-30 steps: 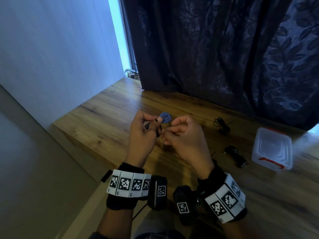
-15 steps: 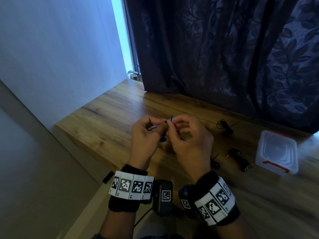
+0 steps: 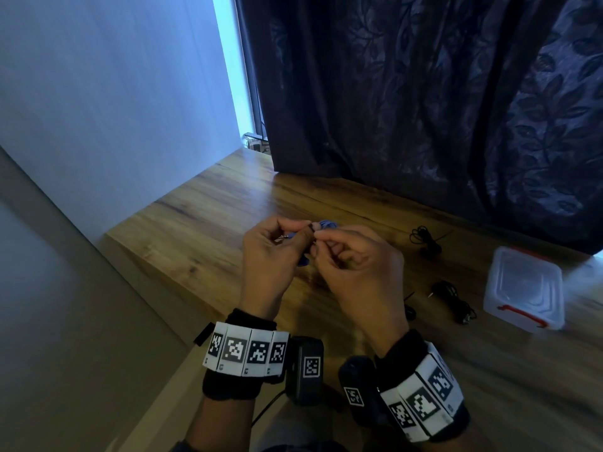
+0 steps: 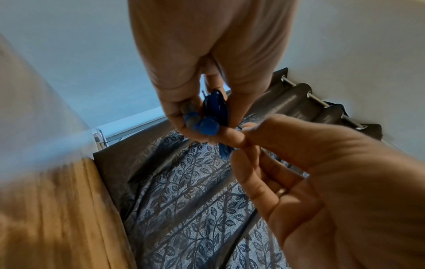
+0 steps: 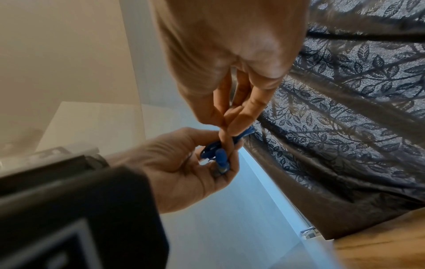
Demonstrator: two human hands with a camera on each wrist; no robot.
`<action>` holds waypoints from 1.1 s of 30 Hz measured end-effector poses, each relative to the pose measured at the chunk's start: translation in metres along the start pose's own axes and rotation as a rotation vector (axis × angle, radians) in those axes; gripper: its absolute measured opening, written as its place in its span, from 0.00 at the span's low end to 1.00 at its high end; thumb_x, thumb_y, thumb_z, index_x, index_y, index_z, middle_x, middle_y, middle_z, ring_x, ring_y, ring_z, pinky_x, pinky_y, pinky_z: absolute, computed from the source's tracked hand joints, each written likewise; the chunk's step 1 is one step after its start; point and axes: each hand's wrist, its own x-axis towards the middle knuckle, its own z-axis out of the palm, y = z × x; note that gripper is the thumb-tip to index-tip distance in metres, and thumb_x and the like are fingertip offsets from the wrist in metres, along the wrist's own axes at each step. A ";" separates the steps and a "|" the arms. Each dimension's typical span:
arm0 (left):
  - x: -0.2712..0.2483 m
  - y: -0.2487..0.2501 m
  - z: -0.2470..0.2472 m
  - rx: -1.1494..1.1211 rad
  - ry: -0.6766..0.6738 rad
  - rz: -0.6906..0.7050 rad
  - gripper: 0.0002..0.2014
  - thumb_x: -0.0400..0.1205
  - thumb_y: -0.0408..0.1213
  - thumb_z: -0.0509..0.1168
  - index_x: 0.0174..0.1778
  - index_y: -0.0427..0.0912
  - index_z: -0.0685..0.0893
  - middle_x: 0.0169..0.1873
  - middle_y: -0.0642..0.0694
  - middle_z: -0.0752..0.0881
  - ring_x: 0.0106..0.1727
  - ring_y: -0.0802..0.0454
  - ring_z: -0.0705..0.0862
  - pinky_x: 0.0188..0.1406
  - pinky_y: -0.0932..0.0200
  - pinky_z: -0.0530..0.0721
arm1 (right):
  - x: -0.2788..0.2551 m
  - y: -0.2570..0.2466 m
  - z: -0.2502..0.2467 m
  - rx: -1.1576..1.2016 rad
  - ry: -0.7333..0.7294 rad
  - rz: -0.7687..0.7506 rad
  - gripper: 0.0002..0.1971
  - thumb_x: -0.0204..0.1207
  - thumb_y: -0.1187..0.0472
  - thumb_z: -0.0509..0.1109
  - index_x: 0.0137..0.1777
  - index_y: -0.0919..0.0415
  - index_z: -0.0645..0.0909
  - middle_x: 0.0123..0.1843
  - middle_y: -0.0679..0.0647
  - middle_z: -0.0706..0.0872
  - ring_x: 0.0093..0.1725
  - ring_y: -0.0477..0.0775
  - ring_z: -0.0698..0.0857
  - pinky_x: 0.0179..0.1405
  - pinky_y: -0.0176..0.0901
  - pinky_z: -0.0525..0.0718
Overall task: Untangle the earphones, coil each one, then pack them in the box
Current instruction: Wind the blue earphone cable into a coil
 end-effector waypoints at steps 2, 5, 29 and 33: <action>0.000 -0.001 0.000 0.012 -0.001 0.006 0.02 0.78 0.28 0.74 0.44 0.33 0.88 0.31 0.44 0.89 0.28 0.55 0.85 0.24 0.61 0.81 | 0.000 0.000 -0.001 0.001 -0.006 0.005 0.09 0.76 0.65 0.79 0.54 0.52 0.91 0.51 0.44 0.88 0.44 0.44 0.90 0.44 0.30 0.88; -0.001 -0.001 -0.001 0.020 -0.006 0.005 0.03 0.78 0.27 0.73 0.45 0.31 0.88 0.29 0.45 0.89 0.28 0.55 0.85 0.24 0.61 0.82 | 0.000 -0.001 -0.002 -0.008 -0.011 0.008 0.09 0.76 0.64 0.79 0.54 0.53 0.91 0.51 0.44 0.89 0.44 0.43 0.90 0.45 0.30 0.88; 0.002 -0.009 -0.001 0.205 -0.144 -0.035 0.02 0.79 0.29 0.73 0.45 0.35 0.88 0.29 0.42 0.91 0.32 0.50 0.90 0.32 0.56 0.87 | 0.019 0.001 -0.017 -0.063 -0.171 0.000 0.08 0.78 0.70 0.72 0.46 0.55 0.84 0.45 0.46 0.85 0.46 0.46 0.86 0.44 0.44 0.87; 0.002 -0.010 -0.003 0.161 -0.231 -0.109 0.04 0.82 0.29 0.69 0.49 0.32 0.87 0.28 0.46 0.90 0.30 0.56 0.87 0.30 0.60 0.85 | 0.019 0.007 -0.017 -0.054 -0.145 0.060 0.06 0.82 0.67 0.70 0.49 0.54 0.82 0.44 0.47 0.87 0.45 0.45 0.87 0.46 0.45 0.88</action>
